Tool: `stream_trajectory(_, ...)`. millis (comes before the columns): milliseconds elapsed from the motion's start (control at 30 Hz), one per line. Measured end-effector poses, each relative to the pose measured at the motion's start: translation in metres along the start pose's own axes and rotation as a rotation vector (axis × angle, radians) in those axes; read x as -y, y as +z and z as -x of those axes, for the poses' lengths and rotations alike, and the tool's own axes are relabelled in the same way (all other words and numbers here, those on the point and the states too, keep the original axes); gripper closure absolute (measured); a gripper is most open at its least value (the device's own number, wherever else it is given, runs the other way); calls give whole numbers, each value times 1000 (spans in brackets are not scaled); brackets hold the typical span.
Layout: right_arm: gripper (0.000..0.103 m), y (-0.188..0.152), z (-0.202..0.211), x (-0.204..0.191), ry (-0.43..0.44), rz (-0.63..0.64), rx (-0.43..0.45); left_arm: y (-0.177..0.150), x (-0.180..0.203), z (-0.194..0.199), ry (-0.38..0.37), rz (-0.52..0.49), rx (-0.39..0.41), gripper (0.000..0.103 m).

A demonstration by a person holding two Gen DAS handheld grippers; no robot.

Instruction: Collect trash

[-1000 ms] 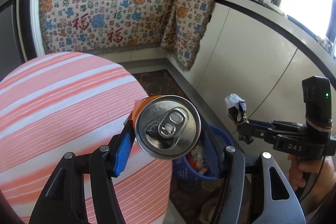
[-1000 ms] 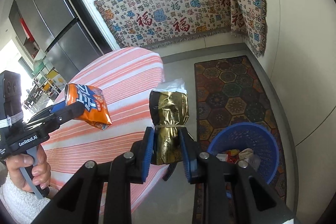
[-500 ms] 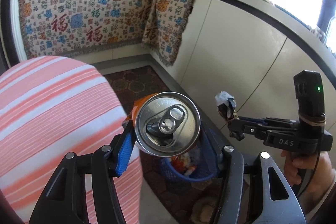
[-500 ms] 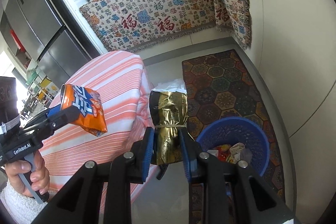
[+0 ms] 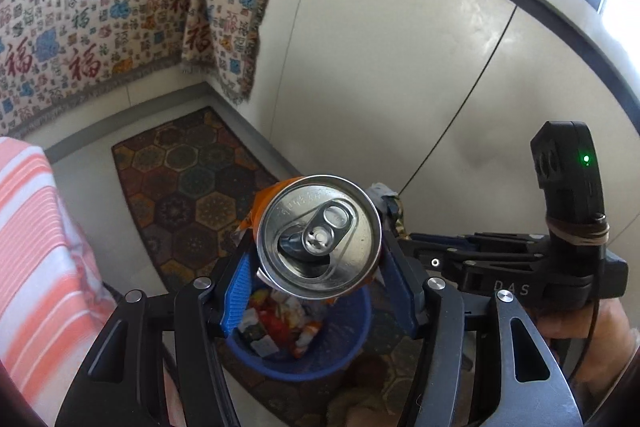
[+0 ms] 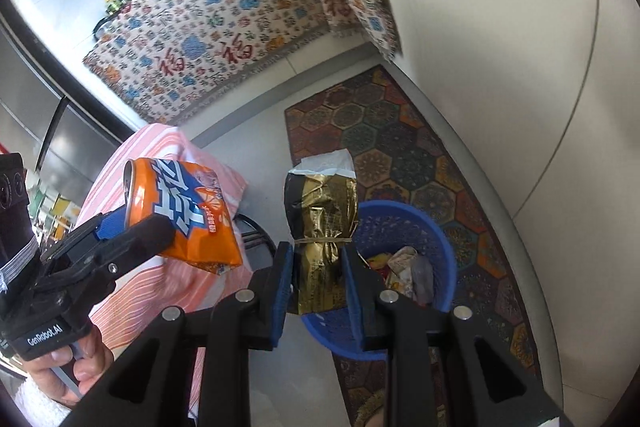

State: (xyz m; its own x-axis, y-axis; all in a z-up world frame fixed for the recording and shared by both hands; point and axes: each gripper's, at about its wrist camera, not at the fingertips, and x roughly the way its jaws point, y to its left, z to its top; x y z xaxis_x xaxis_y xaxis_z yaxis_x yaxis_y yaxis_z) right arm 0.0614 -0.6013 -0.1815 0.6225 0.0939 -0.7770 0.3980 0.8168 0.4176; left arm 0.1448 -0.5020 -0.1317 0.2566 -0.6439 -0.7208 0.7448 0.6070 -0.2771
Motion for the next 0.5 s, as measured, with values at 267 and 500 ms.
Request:
stream_trajectory(267,46,1,-29,42,-34,-44,-19,5,-4,-39,-24,29,-47,16)
stream_trajectory(500,45,3,-8,48,-74,-50,64,-2,-2,-25,50,59,-76,14)
